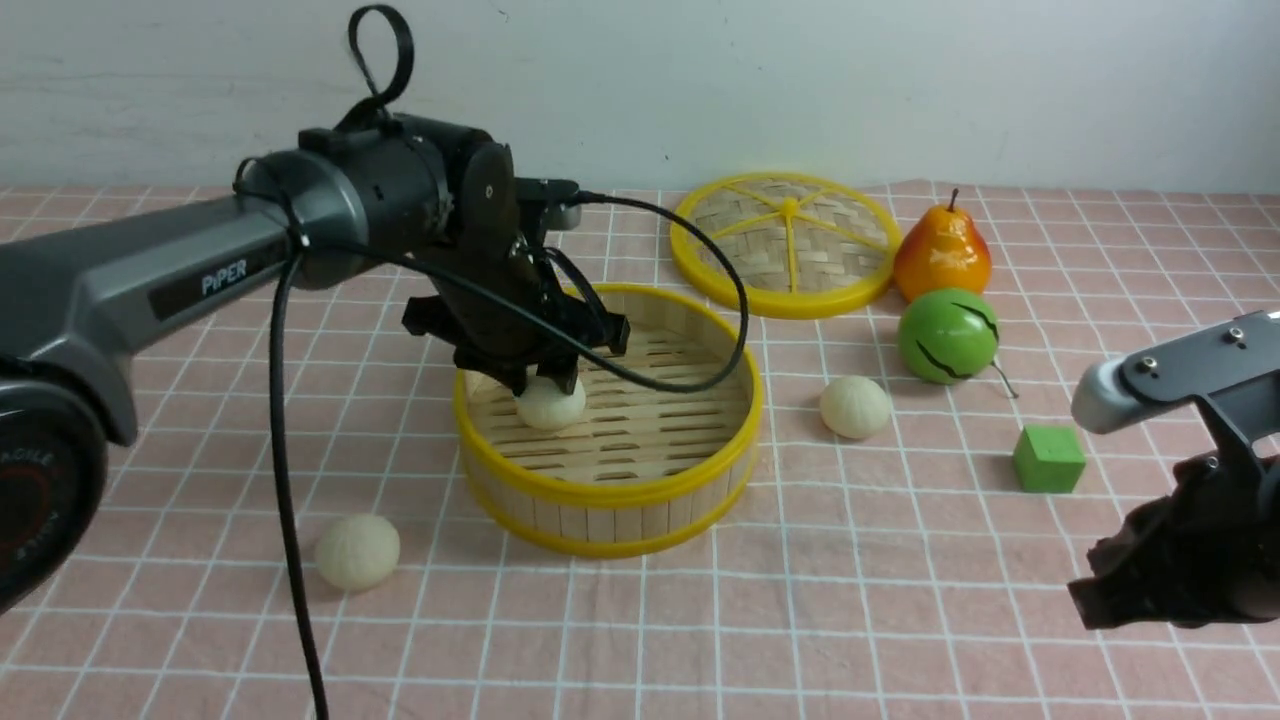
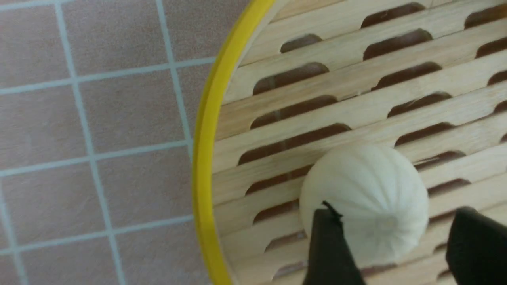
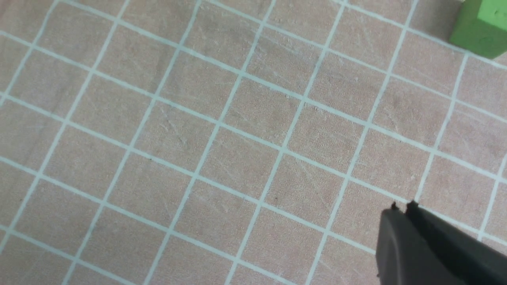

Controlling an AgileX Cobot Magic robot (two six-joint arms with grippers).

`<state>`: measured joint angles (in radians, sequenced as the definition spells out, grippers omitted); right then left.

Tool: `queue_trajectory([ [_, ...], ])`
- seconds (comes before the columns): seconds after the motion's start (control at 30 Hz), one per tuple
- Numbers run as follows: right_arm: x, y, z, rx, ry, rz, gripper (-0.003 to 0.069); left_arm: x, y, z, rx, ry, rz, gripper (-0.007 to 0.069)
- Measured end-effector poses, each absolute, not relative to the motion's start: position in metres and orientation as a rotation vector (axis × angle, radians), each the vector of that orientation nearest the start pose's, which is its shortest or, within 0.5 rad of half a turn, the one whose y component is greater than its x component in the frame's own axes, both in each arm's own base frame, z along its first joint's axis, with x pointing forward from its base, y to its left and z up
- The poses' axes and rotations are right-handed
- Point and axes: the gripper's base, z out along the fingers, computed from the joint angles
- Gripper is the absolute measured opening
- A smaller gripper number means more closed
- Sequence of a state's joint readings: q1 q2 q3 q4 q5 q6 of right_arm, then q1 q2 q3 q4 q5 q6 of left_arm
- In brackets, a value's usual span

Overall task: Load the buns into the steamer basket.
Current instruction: Use the left arm to grab a steamed stuffed bun, then use the left arm to put the steamed stuffed bun into the steamer

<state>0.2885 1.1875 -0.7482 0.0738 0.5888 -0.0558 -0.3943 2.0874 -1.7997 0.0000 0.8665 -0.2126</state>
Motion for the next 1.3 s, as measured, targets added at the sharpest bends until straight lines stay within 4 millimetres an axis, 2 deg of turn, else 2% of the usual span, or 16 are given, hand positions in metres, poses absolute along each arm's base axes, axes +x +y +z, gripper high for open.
queue_trajectory([
  [0.1, 0.216, 0.068, 0.259, -0.369, 2.488, 0.173, 0.0023, 0.420, -0.171, 0.275, 0.254, 2.631, -0.147, 0.0458],
  [0.13, 0.216, 0.068, 0.259, -0.368, 2.486, 0.174, 0.0025, 0.405, -0.161, 0.306, 0.249, 2.615, -0.105, 0.0465],
  [0.17, 0.216, 0.068, 0.259, -0.367, 2.487, 0.175, 0.0026, 0.401, -0.158, 0.314, 0.243, 2.610, -0.095, 0.0465],
  [0.2, 0.217, 0.069, 0.259, -0.360, 2.481, 0.183, 0.0029, 0.383, -0.145, 0.339, 0.200, 2.594, -0.072, 0.0451],
  [0.27, 0.217, 0.069, 0.260, -0.349, 2.477, 0.195, 0.0031, 0.368, -0.134, 0.353, 0.143, 2.576, -0.079, 0.0432],
  [0.33, 0.217, 0.070, 0.260, -0.333, 2.473, 0.214, 0.0033, 0.351, -0.119, 0.346, 0.067, 2.598, -0.077, 0.0392],
  [0.43, 0.217, 0.073, 0.261, -0.284, 2.477, 0.274, 0.0033, 0.329, -0.101, 0.298, -0.045, 2.646, -0.092, 0.0334],
  [0.53, 0.216, 0.074, 0.261, -0.264, 2.480, 0.298, 0.0036, 0.317, -0.098, 0.254, -0.067, 2.710, -0.089, 0.0320],
  [0.63, 0.216, 0.074, 0.261, -0.260, 2.479, 0.302, 0.0040, 0.315, -0.098, 0.236, -0.087, 2.724, -0.095, 0.0318],
  [0.83, 0.216, 0.074, 0.261, -0.258, 2.479, 0.305, 0.0042, 0.331, -0.097, 0.209, -0.156, 2.700, -0.022, 0.0309],
  [0.97, 0.216, 0.074, 0.261, -0.258, 2.479, 0.305, 0.0042, 0.340, -0.096, 0.188, -0.182, 2.714, 0.046, 0.0263],
  [1.1, 0.216, 0.074, 0.261, -0.258, 2.479, 0.305, 0.0042, 0.343, -0.096, 0.180, -0.185, 2.715, 0.058, 0.0152],
  [1.17, 0.216, 0.074, 0.261, -0.258, 2.479, 0.305, 0.0042, 0.343, -0.097, 0.190, -0.197, 2.709, 0.034, 0.0041],
  [1.2, 0.216, 0.074, 0.261, -0.258, 2.479, 0.305, 0.0042, 0.343, -0.097, 0.191, -0.196, 2.711, 0.032, 0.0041],
  [1.23, 0.216, 0.074, 0.261, -0.258, 2.479, 0.305, 0.0042, 0.343, -0.100, 0.208, -0.181, 2.690, -0.014, -0.0006],
  [1.3, 0.217, 0.074, 0.261, -0.258, 2.477, 0.305, 0.0042, 0.342, -0.108, 0.242, -0.134, 2.629, -0.110, -0.0013],
])
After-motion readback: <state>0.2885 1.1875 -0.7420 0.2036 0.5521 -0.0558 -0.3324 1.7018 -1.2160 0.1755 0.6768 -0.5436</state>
